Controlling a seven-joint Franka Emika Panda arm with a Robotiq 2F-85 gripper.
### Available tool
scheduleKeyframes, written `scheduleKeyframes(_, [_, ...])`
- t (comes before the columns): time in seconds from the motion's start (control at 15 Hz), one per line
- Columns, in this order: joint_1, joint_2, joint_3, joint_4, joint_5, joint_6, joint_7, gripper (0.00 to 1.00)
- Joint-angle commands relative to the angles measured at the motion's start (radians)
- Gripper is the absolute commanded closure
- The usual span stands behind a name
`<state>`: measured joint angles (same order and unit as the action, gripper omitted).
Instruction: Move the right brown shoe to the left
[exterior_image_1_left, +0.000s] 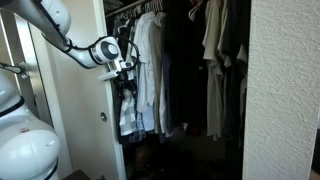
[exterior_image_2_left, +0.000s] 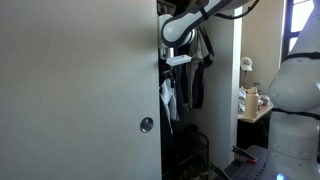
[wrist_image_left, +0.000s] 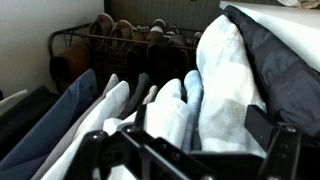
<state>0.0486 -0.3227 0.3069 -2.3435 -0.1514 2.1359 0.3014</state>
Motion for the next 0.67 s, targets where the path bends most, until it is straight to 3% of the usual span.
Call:
scheduleKeyframes(0.0, [0.028,0.003,-0.025,0.002,-0.010,-0.004,0.008,0.00])
scheduleKeyframes(0.27, [0.024,0.011,-0.039,0.007,0.002,-0.011,0.001,0.00])
scheduleKeyframes(0.6, [-0.057,0.076,-0.169,0.036,-0.025,0.001,-0.005,0.00])
